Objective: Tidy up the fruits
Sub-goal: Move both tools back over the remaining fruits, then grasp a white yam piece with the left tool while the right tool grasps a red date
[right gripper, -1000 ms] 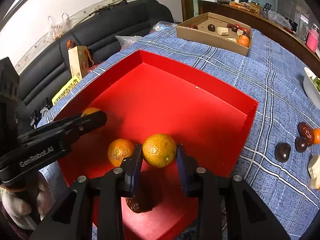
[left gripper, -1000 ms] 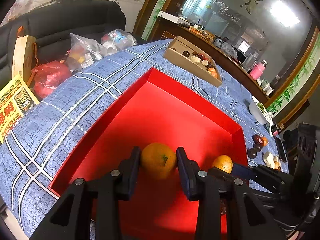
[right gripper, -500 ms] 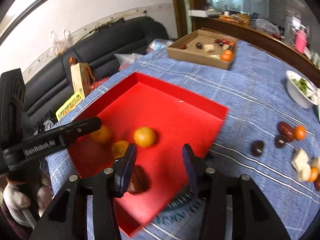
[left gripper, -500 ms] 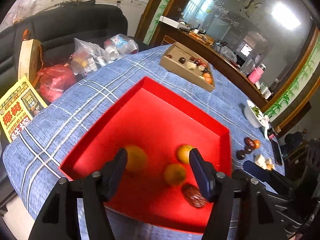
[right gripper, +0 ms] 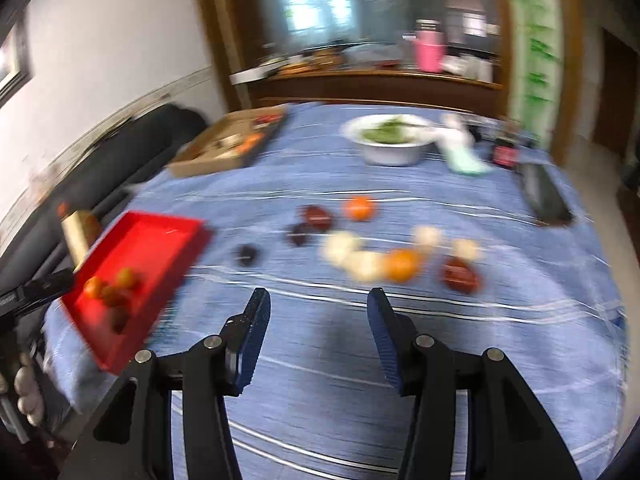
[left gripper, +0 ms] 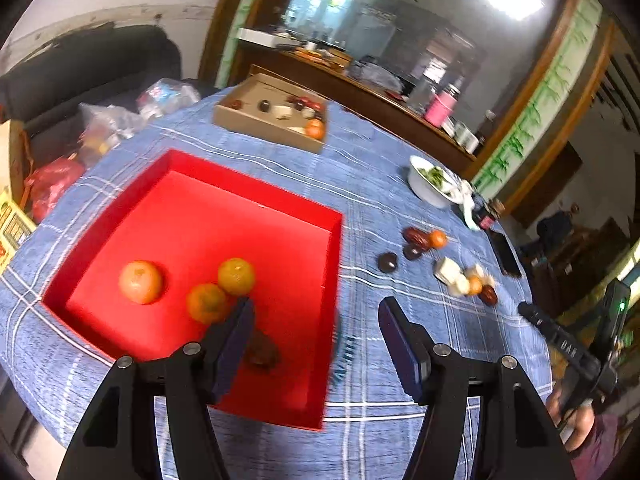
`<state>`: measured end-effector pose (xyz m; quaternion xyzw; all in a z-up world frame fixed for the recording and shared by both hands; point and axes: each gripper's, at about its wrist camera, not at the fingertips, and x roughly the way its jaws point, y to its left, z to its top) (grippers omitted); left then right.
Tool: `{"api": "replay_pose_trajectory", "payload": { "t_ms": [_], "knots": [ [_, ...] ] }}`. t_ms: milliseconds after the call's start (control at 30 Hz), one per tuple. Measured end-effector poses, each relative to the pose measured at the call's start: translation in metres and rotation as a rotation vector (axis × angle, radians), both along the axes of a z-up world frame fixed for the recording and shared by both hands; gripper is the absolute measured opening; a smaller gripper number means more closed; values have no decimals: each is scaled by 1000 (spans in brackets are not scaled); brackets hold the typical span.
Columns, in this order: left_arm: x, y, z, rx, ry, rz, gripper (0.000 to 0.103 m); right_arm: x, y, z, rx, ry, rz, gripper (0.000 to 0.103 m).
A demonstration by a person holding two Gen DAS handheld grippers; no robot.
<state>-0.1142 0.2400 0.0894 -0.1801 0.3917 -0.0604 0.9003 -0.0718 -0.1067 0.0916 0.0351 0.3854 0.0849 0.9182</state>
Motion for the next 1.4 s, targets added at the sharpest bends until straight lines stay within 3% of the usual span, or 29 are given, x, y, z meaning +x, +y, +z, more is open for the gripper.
{"api": "replay_pose_trajectory", "payload": {
  "t_ms": [133,300,600,833,1100,1267,1400],
  "knots": [
    [6,-21,-4,23,21,-48,67,-6,-52,-2,21,-4,-108,53],
    [11,-40,-11,42,41,-87,67,0,-79,-12,71,11,-165,53],
    [24,-55,-18,38,51,-128,67,46,-87,-39,74,63,-201,53],
    [40,-75,-21,48,65,-162,67,85,-82,-64,-3,110,-193,52],
    [71,-110,-20,33,78,-216,67,86,-78,-76,-2,131,-141,44],
    [111,-153,-25,38,102,-264,67,81,-77,-75,47,133,-126,43],
    [146,-186,-35,-12,138,-330,67,79,-79,-74,84,142,-114,41]
  ]
}}
